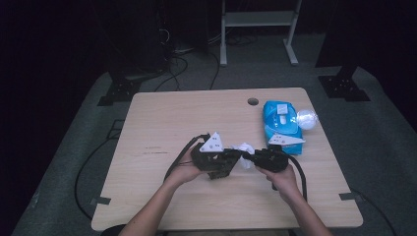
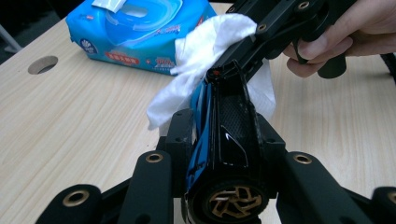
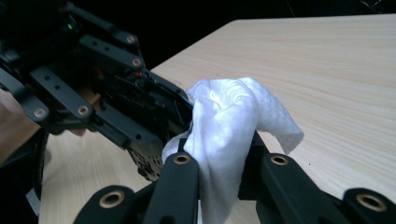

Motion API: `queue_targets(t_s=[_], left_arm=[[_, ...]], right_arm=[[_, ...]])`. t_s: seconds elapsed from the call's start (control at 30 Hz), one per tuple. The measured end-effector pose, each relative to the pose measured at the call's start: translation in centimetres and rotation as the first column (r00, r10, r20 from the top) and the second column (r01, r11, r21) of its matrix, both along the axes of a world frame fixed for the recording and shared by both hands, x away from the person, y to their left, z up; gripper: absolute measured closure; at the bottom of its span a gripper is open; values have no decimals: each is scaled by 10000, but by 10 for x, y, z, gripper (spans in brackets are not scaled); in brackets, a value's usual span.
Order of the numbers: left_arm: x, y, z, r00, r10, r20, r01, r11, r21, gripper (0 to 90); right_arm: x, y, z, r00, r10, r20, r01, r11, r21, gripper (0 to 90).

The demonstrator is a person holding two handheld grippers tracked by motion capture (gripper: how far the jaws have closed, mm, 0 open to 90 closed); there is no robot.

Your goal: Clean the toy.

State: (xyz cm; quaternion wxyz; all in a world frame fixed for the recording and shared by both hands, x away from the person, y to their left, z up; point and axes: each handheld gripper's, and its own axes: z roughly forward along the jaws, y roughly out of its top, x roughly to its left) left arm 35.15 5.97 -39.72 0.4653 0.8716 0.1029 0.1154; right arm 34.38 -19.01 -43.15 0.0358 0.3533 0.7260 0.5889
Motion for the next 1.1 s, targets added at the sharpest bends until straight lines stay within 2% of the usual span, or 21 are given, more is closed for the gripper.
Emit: queue_targets(t_s=[0.23, 0.3, 0.43, 0.57, 0.83, 0.87, 0.93, 1.0, 1.1], left_arm=[[1, 4, 2, 10000, 48, -30, -49, 9990, -448, 662], [1, 6, 1, 10000, 61, 14, -61, 9985, -535, 661], [-1, 14, 0, 9999, 118, 9, -117, 9973, -728, 660], [-3, 27, -1, 9996, 256, -154, -270, 9952, -940, 659], [-7, 49, -3, 9986, 317, -434, -354, 9957, -856, 651], [-8, 51, -4, 9988, 292, -396, -322, 9964, -782, 650], [-9, 55, -5, 9987, 350, -379, -373, 9975, -607, 647], [-10, 57, -8, 9983, 397, -425, -414, 9984, -385, 649], [-11, 59, -19, 9975, 546, -451, -547, 9985, -13, 658]], right_arm=[[0, 3, 9, 9999, 122, 85, -126, 9987, 501, 808], [-1, 6, 13, 9995, 115, 281, -127, 9991, 415, 808], [-1, 10, 15, 9993, 242, 273, -256, 9984, 508, 808], [0, 20, 17, 9983, 457, 373, -477, 9973, 564, 808], [1, 44, 15, 9951, 911, 396, -935, 9936, 634, 807], [1, 47, 15, 9945, 953, 436, -973, 9941, 483, 807], [0, 52, 13, 9938, 1057, 350, -1074, 9928, 527, 807], [0, 58, 13, 9925, 1126, 469, -1139, 9931, 268, 807], [1, 65, 10, 9910, 1250, 475, -1250, 9922, -44, 807]])
